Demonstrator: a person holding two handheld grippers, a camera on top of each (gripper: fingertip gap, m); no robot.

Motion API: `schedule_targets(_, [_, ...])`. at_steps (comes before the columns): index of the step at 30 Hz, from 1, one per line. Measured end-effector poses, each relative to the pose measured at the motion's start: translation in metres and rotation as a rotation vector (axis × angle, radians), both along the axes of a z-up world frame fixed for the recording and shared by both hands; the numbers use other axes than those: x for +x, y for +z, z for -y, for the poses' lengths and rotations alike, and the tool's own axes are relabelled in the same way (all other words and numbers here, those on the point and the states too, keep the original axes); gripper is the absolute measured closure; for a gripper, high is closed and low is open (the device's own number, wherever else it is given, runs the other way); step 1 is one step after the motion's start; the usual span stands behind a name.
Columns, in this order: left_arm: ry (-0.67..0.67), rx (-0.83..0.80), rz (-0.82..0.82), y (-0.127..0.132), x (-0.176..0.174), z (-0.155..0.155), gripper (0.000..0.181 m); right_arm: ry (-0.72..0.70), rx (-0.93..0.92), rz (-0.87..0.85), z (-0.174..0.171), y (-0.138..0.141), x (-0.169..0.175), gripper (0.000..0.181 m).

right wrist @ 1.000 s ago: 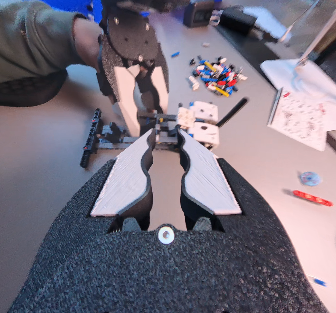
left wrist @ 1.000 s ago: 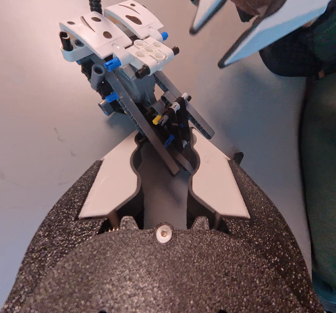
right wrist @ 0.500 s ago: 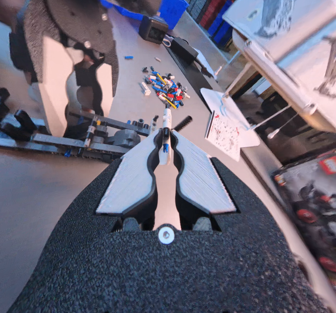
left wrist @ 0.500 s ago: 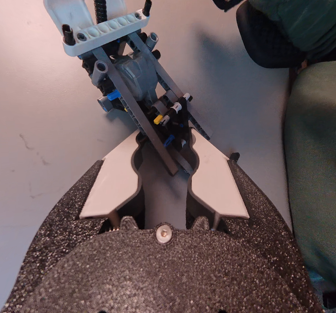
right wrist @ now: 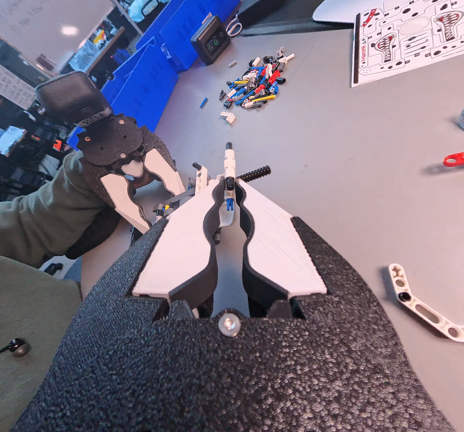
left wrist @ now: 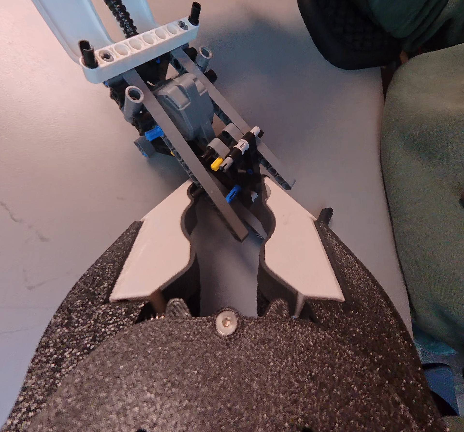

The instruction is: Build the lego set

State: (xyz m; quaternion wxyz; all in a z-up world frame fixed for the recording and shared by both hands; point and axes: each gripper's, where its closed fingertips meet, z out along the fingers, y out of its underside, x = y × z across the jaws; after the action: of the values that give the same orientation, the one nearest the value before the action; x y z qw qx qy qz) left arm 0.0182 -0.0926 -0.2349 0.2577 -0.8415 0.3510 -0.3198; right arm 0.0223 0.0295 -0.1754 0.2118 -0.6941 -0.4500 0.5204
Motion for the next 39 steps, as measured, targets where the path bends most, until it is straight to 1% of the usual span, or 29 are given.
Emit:
schedule_targets(4, [-0.03,0.026,0.023,0.001,-0.001,0.003,0.131,0.022,0.02,-0.014,0.007,0.005,0.005,0.173])
schedule_targets(6, [-0.029,0.044,0.022,0.002,-0.008,0.003,0.129,0.031,0.006,-0.03,0.008,0.009,0.008,0.172])
schedule_targets(7, [-0.018,0.041,0.03,0.004,-0.013,0.002,0.126,0.029,-0.003,-0.039,0.008,0.011,0.01,0.172])
schedule_targets(10, [0.053,0.064,0.063,0.015,-0.031,-0.006,0.128,0.026,0.004,-0.061,0.005,0.02,0.015,0.17])
schedule_targets(14, [0.134,0.134,0.084,0.035,-0.044,-0.015,0.126,0.038,0.131,-0.063,0.005,0.025,0.02,0.165])
schedule_targets(16, [0.164,0.164,0.106,0.047,-0.038,-0.02,0.122,0.07,0.24,-0.04,0.01,0.025,0.022,0.163])
schedule_targets(18, [0.215,0.169,0.115,0.05,-0.029,-0.029,0.112,0.102,0.354,-0.005,0.017,0.02,0.021,0.16])
schedule_targets(20, [0.244,0.103,0.188,0.051,-0.01,-0.033,0.097,0.1,0.422,0.025,0.021,0.013,0.016,0.156])
schedule_targets(22, [0.277,0.053,0.2,0.045,0.002,-0.037,0.087,0.052,0.439,0.027,0.018,0.009,0.01,0.16])
schedule_targets(24, [0.3,0.052,0.134,0.034,0.008,-0.041,0.08,0.015,0.436,0.035,0.014,0.005,0.007,0.173])
schedule_targets(25, [0.31,0.061,0.105,0.031,0.011,-0.043,0.081,0.002,0.436,0.04,0.013,0.004,0.007,0.174])
schedule_targets(27, [0.324,0.103,0.018,0.022,0.011,-0.047,0.093,-0.01,0.401,0.05,0.015,0.005,0.007,0.174])
schedule_targets(28, [0.312,0.134,-0.05,0.016,0.008,-0.048,0.104,-0.007,0.373,0.056,0.017,0.005,0.008,0.174])
schedule_targets(29, [0.283,0.17,-0.087,0.014,0.006,-0.048,0.106,-0.003,0.349,0.061,0.018,0.004,0.009,0.174])
schedule_targets(34, [0.165,0.179,-0.057,0.015,0.002,-0.035,0.109,0.08,0.183,0.049,0.033,0.004,0.014,0.172])
schedule_targets(39, [0.082,0.259,-0.047,0.018,-0.003,-0.029,0.11,0.136,0.081,0.024,0.044,0.005,0.018,0.171])
